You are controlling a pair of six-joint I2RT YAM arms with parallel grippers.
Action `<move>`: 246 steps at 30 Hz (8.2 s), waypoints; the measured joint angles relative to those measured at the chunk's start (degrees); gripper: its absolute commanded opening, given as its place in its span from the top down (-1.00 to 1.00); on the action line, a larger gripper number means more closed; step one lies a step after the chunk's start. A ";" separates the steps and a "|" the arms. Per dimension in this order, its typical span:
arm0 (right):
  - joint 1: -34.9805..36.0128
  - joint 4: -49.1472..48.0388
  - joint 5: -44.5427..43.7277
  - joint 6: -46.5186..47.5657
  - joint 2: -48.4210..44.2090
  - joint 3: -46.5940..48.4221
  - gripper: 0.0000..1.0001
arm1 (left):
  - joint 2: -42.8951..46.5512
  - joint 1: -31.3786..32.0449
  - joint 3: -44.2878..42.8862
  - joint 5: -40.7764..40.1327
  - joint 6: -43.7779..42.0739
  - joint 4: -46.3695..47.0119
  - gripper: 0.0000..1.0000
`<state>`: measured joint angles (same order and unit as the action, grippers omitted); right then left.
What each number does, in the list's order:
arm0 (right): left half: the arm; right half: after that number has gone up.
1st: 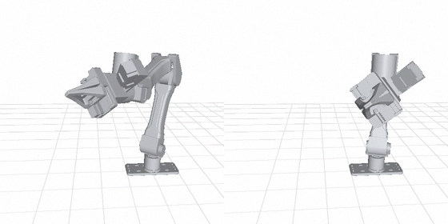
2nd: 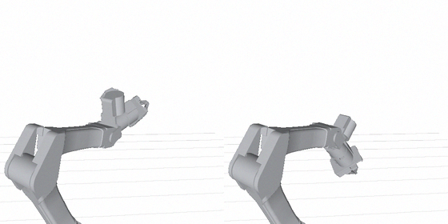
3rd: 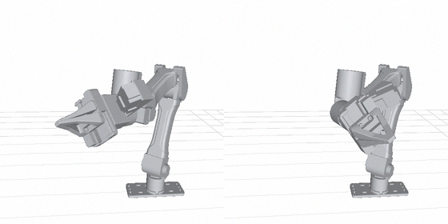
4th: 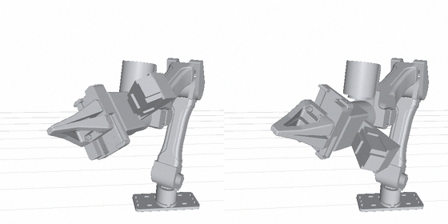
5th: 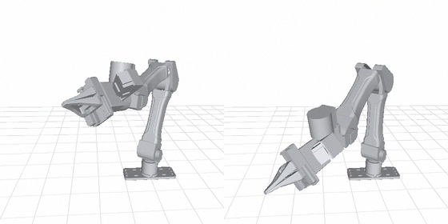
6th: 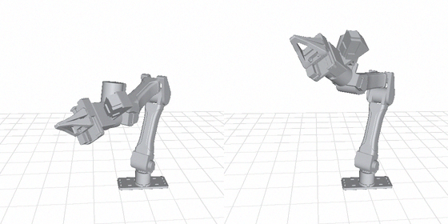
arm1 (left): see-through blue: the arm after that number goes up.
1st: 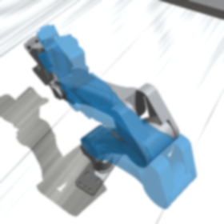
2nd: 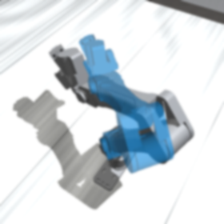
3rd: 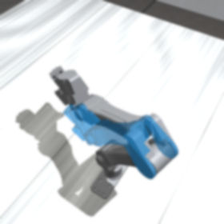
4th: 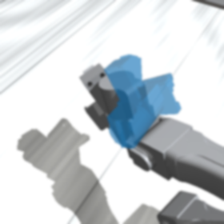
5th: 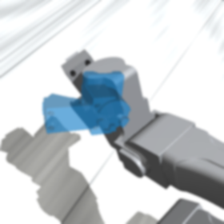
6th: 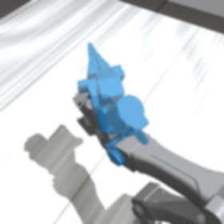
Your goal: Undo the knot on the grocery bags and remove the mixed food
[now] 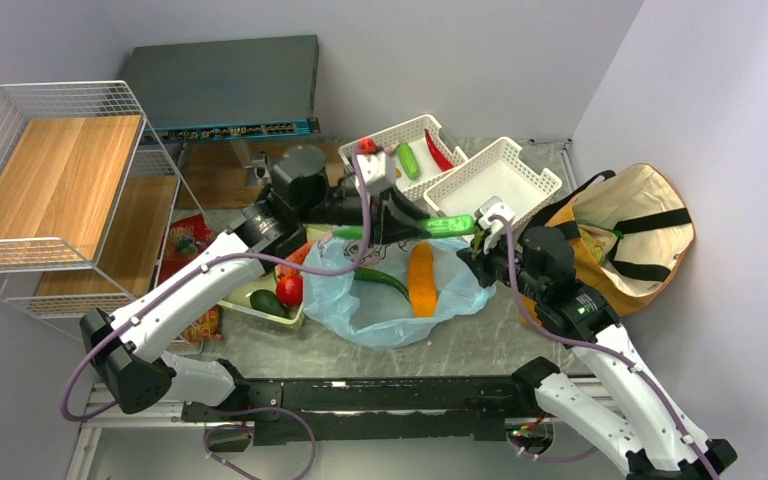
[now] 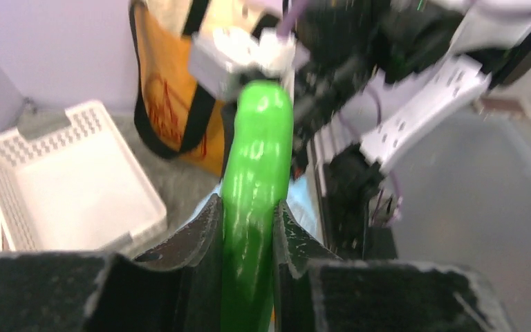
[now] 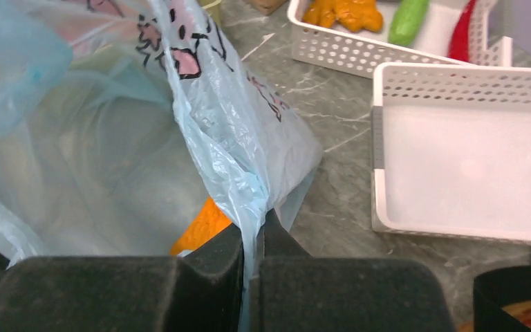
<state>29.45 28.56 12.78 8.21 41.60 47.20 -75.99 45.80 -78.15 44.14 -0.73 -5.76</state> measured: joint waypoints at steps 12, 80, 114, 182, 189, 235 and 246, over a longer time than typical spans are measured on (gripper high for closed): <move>1.99 5.88 0.22 4.00 0.70 -2.84 1.00 | -8.81 -9.60 -16.33 -2.93 15.80 27.82 0.80; 1.81 8.79 2.75 11.76 6.38 -3.80 1.00 | -23.85 -11.58 -24.09 -9.77 40.33 8.28 1.00; 1.70 8.48 2.75 10.67 9.38 -2.60 1.00 | -36.37 -17.73 -25.55 -24.00 -26.45 1.07 -0.85; 1.44 7.02 7.23 6.54 7.63 -1.46 1.00 | -1.25 -3.61 7.91 -5.09 -17.25 9.14 1.00; 1.44 7.65 6.73 8.37 6.93 -2.64 1.00 | -29.88 -10.16 -29.14 -24.96 -16.72 7.06 1.00; 24.83 29.97 5.16 32.48 30.42 34.49 -0.79 | 3.30 -19.34 16.28 -11.76 -3.91 -17.68 -0.99; 23.34 30.36 5.90 33.20 25.18 32.00 0.58 | 4.87 -19.37 18.99 -13.81 -2.05 -17.59 -0.85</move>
<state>52.80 58.92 18.68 41.41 66.78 79.20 -71.11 26.44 -59.16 30.33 -2.79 -23.35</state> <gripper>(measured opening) 0.320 0.955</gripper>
